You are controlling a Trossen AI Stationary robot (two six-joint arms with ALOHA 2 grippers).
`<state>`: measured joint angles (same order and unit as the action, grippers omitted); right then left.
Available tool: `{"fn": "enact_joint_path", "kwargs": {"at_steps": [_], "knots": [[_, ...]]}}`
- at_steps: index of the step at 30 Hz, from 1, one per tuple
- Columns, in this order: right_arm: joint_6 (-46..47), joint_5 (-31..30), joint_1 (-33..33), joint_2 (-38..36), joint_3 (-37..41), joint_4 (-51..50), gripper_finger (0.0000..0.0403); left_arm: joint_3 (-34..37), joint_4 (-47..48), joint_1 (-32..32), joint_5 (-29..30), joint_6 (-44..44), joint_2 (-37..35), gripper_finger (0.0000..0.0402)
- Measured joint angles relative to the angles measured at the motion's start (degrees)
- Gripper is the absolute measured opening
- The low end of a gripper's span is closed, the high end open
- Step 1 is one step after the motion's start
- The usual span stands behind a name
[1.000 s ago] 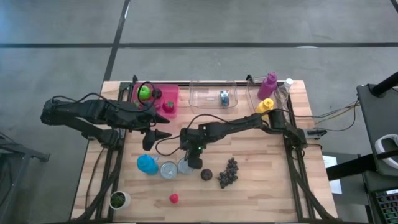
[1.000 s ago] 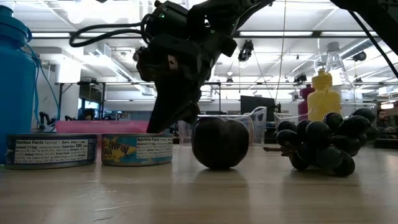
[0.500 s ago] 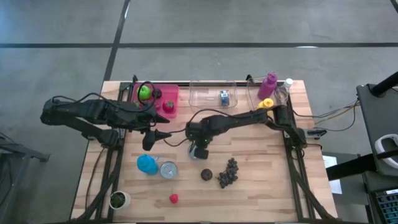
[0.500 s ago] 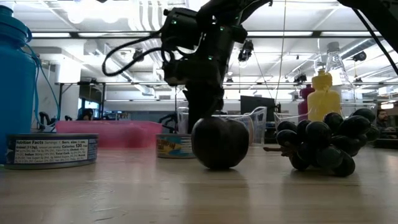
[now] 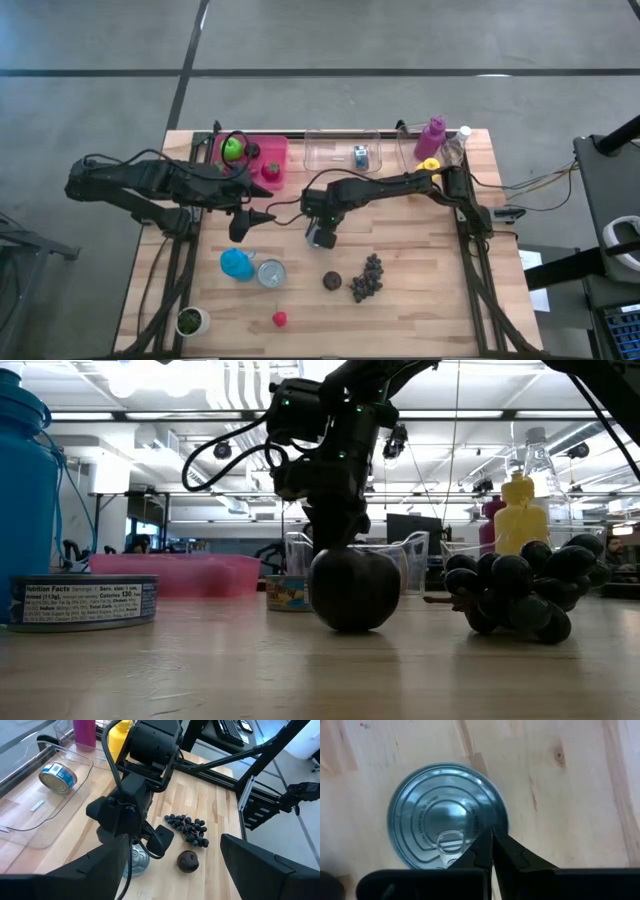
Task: Pick & Place Food Item
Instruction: Put the yellow and blue tuna can into the left transparent bin
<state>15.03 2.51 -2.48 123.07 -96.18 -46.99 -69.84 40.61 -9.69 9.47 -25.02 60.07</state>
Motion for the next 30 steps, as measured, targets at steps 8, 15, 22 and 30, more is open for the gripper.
{"fn": "enact_joint_path", "kwargs": {"at_steps": [8, 15, 22, 30], "knots": [[0.04, 0.07, -0.84, -0.70, 0.00, -0.04, 0.0008, 0.00, -0.01, 0.00, 0.01, 0.39, 0.00, 0.0306], [1.03, -1.21, -2.01, -1.40, -0.02, -0.85, 0.0008, 0.00, -0.03, 0.00, 0.01, 0.68, 0.00, 0.0297], [0.42, -0.67, -1.62, -1.24, 0.04, -0.82, 0.0008, 0.00, -0.03, 0.00, 0.00, 0.79, 0.00, 0.0297], [0.42, -0.45, -1.68, -1.19, 1.19, -0.80, 0.0008, 0.00, -0.03, 0.00, 0.01, 0.79, 0.00, 0.0308]]}}
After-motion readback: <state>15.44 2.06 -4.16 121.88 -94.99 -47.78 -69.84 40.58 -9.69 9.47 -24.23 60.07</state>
